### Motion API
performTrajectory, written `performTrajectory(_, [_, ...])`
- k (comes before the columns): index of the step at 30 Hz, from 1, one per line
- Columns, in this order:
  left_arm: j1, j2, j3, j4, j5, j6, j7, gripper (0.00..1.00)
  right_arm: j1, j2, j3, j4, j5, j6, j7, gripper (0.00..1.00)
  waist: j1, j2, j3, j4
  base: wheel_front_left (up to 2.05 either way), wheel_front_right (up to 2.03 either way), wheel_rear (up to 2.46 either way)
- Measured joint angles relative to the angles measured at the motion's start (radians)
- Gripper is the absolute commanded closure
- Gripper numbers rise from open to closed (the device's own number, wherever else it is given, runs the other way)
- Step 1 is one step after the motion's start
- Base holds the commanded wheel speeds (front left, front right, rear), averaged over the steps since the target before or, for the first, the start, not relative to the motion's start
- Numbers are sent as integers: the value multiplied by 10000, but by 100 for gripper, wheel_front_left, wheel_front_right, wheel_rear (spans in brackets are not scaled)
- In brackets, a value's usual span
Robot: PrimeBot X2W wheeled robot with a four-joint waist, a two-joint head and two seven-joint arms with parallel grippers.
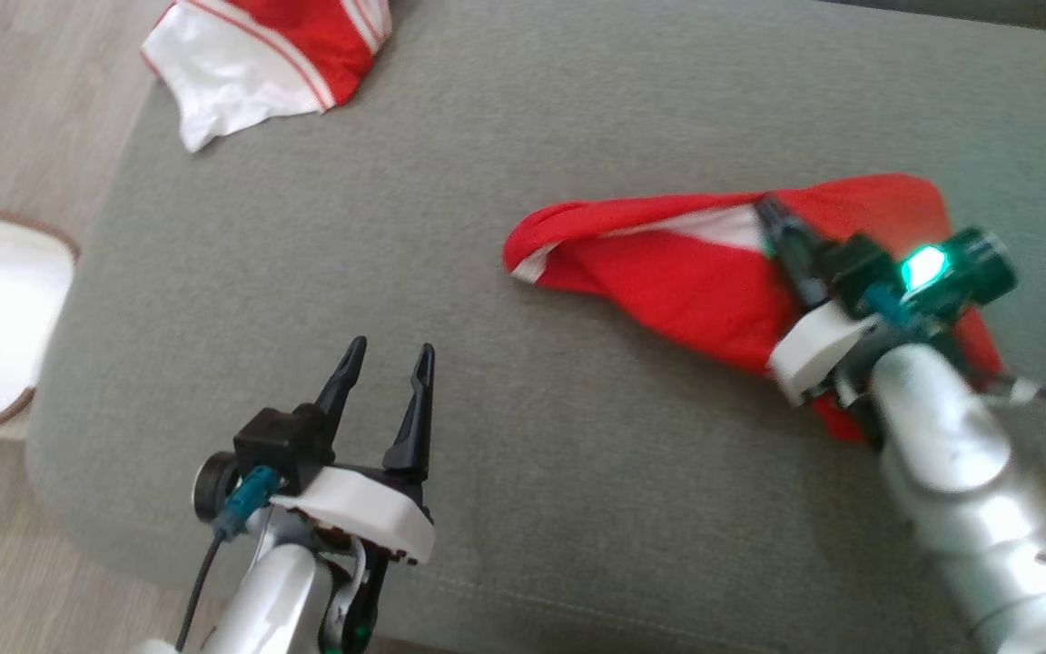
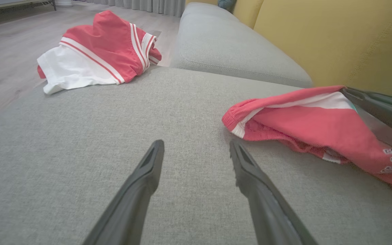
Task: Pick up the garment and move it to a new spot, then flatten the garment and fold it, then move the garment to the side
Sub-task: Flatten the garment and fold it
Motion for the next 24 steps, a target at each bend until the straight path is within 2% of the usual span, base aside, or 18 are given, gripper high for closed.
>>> performTrajectory(4, [-12,-25,-81,-54,0,-4,0,0,-902,-460,75,1225,240,0,0,100,0,0,182,339,0,0,0])
performTrajectory(11, [-51,-63,-155,-209,0,-31,0,0,-1917,-775,437,2546,907,2,0,100,1,0,674,632,0,0,0])
performTrajectory(12, [-52,-67,-157,-215,0,-31,0,0,-1976,-811,433,2583,1041,2,0,94,1,0,723,632,0,0,0])
performTrajectory(14, [-53,-71,-157,-219,0,-27,0,0,-2059,-844,368,2552,1317,2,0,46,2,0,774,556,0,0,0])
performTrajectory(15, [-55,-77,-157,-228,0,-27,0,0,-2061,-849,295,2452,1444,2,0,0,1,0,787,498,0,0,0])
performTrajectory(24, [-86,-102,69,-276,190,-81,0,0,-1427,-965,-374,627,2266,8,0,0,1,0,620,-508,0,0,0])
